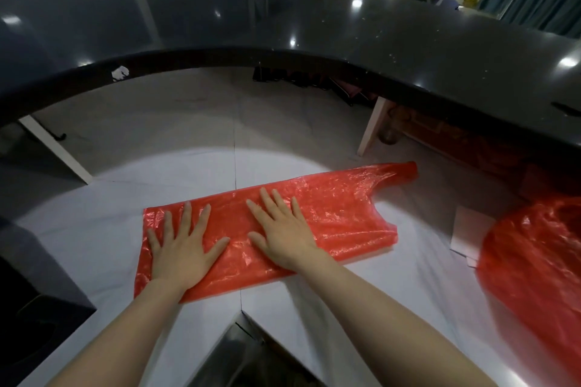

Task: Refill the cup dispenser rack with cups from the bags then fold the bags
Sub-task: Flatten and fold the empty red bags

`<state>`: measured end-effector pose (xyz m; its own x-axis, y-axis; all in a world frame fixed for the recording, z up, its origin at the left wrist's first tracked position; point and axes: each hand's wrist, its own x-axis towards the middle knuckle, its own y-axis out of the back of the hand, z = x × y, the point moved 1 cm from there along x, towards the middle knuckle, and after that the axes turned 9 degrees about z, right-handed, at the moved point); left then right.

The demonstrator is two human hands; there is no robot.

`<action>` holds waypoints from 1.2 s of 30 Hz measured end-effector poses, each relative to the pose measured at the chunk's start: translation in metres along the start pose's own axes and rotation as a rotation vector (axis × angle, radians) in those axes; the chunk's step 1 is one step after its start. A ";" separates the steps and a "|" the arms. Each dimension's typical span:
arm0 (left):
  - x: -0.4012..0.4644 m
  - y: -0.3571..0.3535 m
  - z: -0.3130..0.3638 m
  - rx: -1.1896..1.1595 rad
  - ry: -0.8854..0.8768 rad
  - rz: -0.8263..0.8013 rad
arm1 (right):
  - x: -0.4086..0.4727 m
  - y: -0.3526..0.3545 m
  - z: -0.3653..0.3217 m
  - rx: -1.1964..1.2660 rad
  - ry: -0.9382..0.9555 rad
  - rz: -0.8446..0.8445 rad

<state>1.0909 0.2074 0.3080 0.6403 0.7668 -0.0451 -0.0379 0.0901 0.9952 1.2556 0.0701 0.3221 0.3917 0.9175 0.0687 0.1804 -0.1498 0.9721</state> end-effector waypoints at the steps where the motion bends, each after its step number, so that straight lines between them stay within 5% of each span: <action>1: 0.000 -0.001 -0.001 0.000 0.001 -0.002 | 0.000 -0.001 0.010 -0.019 -0.012 -0.021; 10: -0.001 0.000 -0.002 -0.041 0.003 -0.007 | -0.018 0.027 0.152 -0.113 -0.392 0.031; 18: -0.001 0.003 -0.002 -0.075 -0.004 -0.046 | -0.016 0.031 0.164 -0.054 -0.639 0.053; 22: -0.004 0.019 -0.008 -0.262 0.014 0.094 | -0.028 0.044 0.164 -0.057 -0.625 0.125; 25: -0.010 0.026 -0.016 -0.175 -0.075 0.256 | -0.043 0.051 0.152 -0.148 -0.557 0.216; 30: -0.018 0.016 -0.010 -0.038 -0.108 0.097 | -0.046 0.034 0.077 -0.156 -0.338 0.154; 36: -0.029 0.001 -0.011 -0.078 -0.019 -0.008 | -0.055 0.001 0.029 -0.044 -0.326 0.034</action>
<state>1.0639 0.1924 0.3095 0.6552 0.7537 -0.0504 -0.0923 0.1461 0.9850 1.2605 0.0092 0.3131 0.6663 0.7450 0.0325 0.1260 -0.1553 0.9798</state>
